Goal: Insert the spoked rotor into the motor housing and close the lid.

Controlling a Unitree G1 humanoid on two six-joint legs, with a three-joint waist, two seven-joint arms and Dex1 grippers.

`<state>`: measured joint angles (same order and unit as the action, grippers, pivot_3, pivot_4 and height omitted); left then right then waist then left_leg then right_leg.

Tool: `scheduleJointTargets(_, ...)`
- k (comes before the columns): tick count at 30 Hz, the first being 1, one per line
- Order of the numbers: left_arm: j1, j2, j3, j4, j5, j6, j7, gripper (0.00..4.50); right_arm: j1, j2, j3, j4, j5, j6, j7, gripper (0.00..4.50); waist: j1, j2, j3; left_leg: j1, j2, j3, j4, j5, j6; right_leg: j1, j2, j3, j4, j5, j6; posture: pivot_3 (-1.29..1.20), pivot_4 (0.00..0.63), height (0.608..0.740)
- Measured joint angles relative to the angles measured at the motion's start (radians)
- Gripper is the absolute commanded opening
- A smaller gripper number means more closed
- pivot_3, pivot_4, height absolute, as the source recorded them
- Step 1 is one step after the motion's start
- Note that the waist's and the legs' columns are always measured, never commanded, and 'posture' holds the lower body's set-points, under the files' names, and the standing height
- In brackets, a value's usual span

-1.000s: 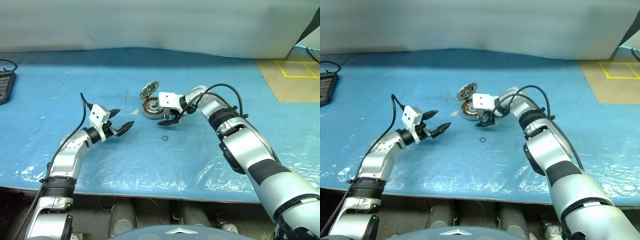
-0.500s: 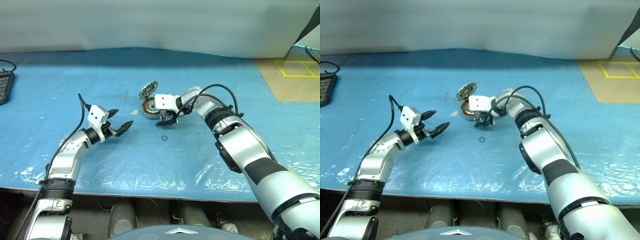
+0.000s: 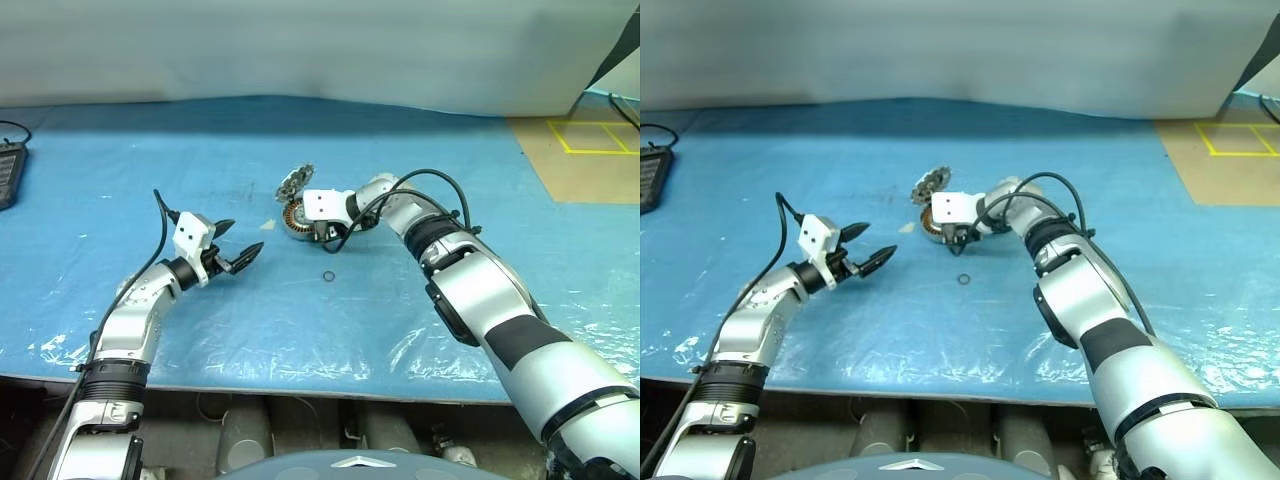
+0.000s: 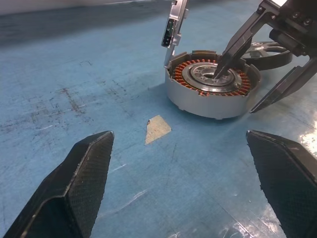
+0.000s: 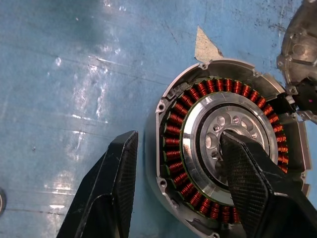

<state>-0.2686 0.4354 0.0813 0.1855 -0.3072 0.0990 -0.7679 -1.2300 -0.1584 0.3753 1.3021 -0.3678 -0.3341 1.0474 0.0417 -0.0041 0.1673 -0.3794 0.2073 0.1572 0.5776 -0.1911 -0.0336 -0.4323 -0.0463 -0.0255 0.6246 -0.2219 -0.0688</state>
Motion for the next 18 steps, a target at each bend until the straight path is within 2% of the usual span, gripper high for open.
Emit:
scheduleJointTargets(2,0.003,0.007,0.003,0.0,0.0,-0.001,0.006,4.5,0.008,0.006,-0.024,-0.009,0.025,0.024,0.035,2.64,-0.001,0.0,0.0,0.0,0.0,0.0,0.0,0.0,0.0,0.0,0.0,0.0,0.0,0.0,0.0,0.0,0.15,0.74)
scheduleJointTargets(6,0.014,0.021,0.017,0.0,0.0,-0.005,0.013,4.5,0.029,0.004,-0.051,-0.04,0.06,0.053,0.109,1.87,-0.001,0.0,0.0,0.0,0.0,0.0,0.0,0.0,0.0,0.0,0.0,0.0,0.0,0.0,0.0,0.0,0.15,0.74)
scheduleJointTargets(18,0.021,0.022,0.024,0.0,0.002,-0.015,0.031,4.5,0.066,-0.017,-0.031,-0.078,0.051,-0.02,0.049,1.85,0.001,0.0,0.0,0.003,0.0,0.0,0.0,-0.002,-0.003,0.002,0.0,0.0,0.001,0.0,0.0,0.0,0.15,0.74)
